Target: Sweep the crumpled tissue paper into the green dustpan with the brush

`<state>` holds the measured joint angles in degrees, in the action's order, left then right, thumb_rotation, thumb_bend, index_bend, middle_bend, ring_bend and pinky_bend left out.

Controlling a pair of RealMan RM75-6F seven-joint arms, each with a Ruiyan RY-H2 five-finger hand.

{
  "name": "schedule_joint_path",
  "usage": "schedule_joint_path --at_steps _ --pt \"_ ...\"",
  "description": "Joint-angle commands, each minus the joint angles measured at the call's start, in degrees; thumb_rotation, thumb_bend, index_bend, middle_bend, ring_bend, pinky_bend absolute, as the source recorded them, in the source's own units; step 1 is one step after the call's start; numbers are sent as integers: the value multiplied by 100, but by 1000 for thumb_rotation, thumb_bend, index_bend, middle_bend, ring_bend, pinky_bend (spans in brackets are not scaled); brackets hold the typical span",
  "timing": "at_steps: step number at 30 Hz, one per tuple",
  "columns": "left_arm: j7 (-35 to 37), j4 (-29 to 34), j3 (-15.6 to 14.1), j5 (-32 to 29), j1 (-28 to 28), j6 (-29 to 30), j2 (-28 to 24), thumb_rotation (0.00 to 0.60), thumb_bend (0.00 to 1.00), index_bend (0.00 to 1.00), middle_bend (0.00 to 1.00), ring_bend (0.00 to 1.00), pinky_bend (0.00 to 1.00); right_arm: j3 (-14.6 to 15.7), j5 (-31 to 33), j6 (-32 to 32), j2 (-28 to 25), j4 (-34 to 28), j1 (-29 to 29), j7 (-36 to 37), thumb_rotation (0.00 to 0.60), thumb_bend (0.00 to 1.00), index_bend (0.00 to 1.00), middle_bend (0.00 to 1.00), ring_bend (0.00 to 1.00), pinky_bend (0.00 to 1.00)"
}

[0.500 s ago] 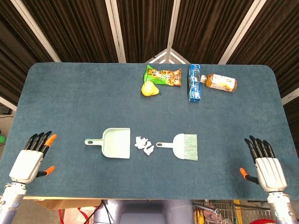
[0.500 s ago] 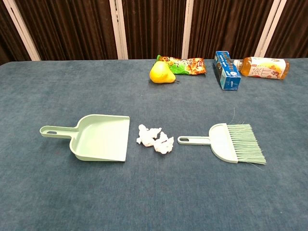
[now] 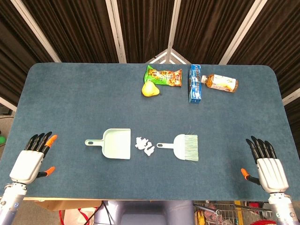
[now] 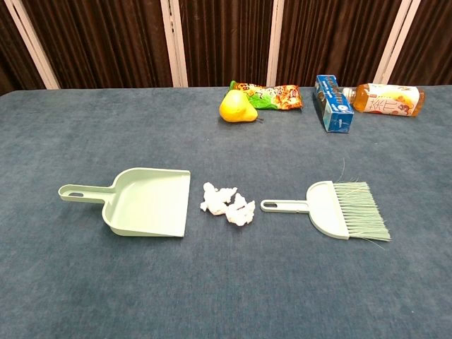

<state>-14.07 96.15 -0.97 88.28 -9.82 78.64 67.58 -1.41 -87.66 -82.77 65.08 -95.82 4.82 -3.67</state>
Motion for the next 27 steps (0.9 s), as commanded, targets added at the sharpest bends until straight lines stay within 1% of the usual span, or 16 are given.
schedule_joint_path --at_steps 1,6,10,11,12,14,15,17,19,20,21,22,23,24,25,27 --pt "-73 95 50 -134 -44 -99 -13 600 0 0 0 0 12 -4 5 6 -3 -2 2 -2 600 263 0 0 0 25" --pt "-162 214 123 -242 -77 -117 -28 600 0 0 0 0 12 2 -13 17 -7 -19 10 28 600 262 0 0 0 25" --pt "-201 195 80 -125 -46 -23 -1 600 0 0 0 0 12 -69 -163 52 10 -134 147 18 600 262 0 0 0 32" --pt "-190 187 67 -97 -36 1 3 600 0 0 0 0 12 -105 -169 88 16 -182 198 -25 600 262 0 0 3 46" --pt "-174 175 55 -62 -26 27 5 600 0 0 0 0 12 -161 -141 172 34 -264 280 -90 600 262 0 0 20 81" --pt "-153 154 44 -22 -20 52 7 600 0 0 0 0 12 -259 -9 373 80 -445 427 -186 600 263 0 17 84 164" --pt "-135 147 39 0 -18 63 10 600 0 0 0 0 12 -332 107 538 123 -570 543 -269 600 262 0 53 136 204" --pt "-118 136 33 23 -17 76 16 600 0 0 0 0 12 -447 278 780 215 -732 729 -436 600 263 0 157 248 282" --pt "-120 114 30 47 -16 91 23 600 0 0 0 0 12 -578 474 1031 379 -862 955 -722 600 262 0 330 431 413" --pt "-121 103 29 51 -14 96 26 600 0 0 0 0 12 -625 556 1143 463 -897 1056 -855 600 262 0 393 496 461" --pt "-121 94 30 49 -13 97 31 600 0 0 0 0 12 -676 661 1262 555 -920 1160 -989 600 262 0 483 583 524" --pt "-108 88 33 37 -11 97 31 600 0 0 0 0 12 -738 810 1409 691 -938 1293 -1155 600 262 0 556 652 575" --pt "-96 90 34 24 -11 90 29 600 0 0 0 0 12 -781 918 1508 802 -943 1391 -1283 600 262 7 596 691 604" --pt "-86 92 37 12 -11 83 25 600 0 0 0 0 12 -821 1032 1601 922 -933 1489 -1415 600 262 36 648 739 643" --pt "-75 87 40 3 -14 77 23 600 0 0 0 0 12 -854 1138 1677 1042 -910 1578 -1540 600 262 85 693 779 675" --pt "-50 79 44 -5 -21 64 17 600 0 0 0 0 12 -910 1350 1832 1322 -804 1783 -1849 600 262 183 753 833 722"
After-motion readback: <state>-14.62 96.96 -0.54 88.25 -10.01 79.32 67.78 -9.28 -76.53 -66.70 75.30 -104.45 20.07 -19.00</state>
